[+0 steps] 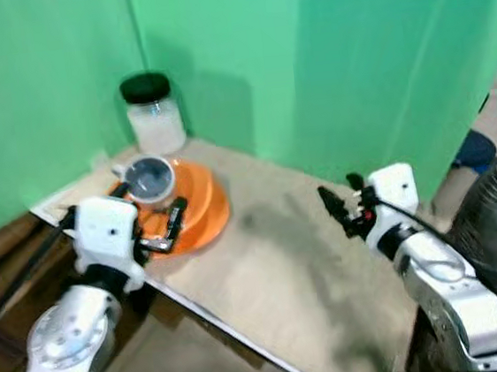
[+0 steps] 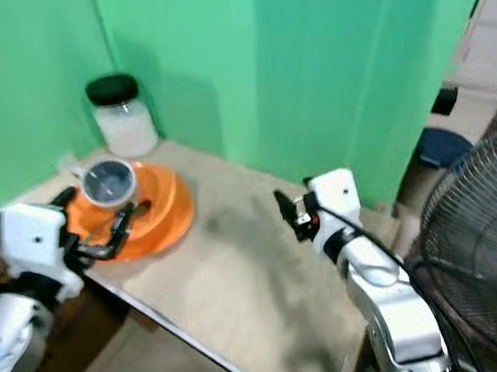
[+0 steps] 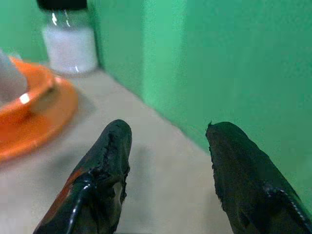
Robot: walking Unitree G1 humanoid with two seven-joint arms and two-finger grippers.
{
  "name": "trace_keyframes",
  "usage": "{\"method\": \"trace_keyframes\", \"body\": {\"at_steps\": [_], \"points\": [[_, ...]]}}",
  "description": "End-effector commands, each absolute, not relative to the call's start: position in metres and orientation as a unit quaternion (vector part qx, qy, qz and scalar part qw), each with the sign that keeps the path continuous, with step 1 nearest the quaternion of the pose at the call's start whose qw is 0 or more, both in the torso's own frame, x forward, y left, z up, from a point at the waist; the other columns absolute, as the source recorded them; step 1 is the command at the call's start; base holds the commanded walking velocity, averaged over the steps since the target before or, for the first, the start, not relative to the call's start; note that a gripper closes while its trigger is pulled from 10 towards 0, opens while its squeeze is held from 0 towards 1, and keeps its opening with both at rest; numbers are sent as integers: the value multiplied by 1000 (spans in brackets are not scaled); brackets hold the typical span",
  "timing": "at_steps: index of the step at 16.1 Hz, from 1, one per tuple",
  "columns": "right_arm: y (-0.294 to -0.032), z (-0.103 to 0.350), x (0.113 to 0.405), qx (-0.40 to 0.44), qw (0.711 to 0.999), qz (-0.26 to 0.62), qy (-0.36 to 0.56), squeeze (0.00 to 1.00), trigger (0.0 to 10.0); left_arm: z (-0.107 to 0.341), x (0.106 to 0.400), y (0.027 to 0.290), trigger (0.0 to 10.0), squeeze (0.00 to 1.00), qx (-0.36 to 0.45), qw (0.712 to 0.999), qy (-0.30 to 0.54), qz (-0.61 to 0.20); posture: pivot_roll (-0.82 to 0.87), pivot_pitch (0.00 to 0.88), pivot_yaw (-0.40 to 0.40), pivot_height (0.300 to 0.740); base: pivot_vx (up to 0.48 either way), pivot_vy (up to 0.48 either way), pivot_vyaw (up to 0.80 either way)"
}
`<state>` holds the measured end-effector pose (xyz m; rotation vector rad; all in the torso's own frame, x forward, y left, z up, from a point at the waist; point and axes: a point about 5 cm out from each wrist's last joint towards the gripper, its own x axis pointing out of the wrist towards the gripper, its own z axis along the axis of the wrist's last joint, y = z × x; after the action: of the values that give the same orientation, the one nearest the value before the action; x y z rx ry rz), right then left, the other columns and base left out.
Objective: Setting the table
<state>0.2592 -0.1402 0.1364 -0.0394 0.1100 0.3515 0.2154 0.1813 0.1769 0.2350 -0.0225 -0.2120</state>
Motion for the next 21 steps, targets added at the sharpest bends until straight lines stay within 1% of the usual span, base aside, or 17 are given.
{"method": "trace_keyframes", "body": {"at_steps": [1,6,11,14,20,21], "points": [[-132,140,259,-15,980,194,49,0,10000,173,215,188,10000,0,124,988,2,-90,143,0,-8,740,0,0,0],[-141,140,261,-24,982,182,50,0,10000,172,216,188,10000,0,126,989,6,-82,139,0,-5,740,0,0,0],[-142,141,262,-27,982,181,51,0,10000,169,219,190,10000,0,104,992,11,-67,132,0,-6,740,0,0,0],[-142,141,262,-27,982,179,51,0,10000,169,219,190,10000,0,107,992,12,-64,131,0,-4,740,-400,0,0],[-138,139,260,-9,987,154,55,0,10000,170,222,195,10000,0,108,993,13,-47,130,0,-4,740,0,0,0],[-136,139,260,-7,987,151,55,0,10000,169,223,195,10000,0,109,993,15,-45,129,0,-2,740,0,259,0]]}}
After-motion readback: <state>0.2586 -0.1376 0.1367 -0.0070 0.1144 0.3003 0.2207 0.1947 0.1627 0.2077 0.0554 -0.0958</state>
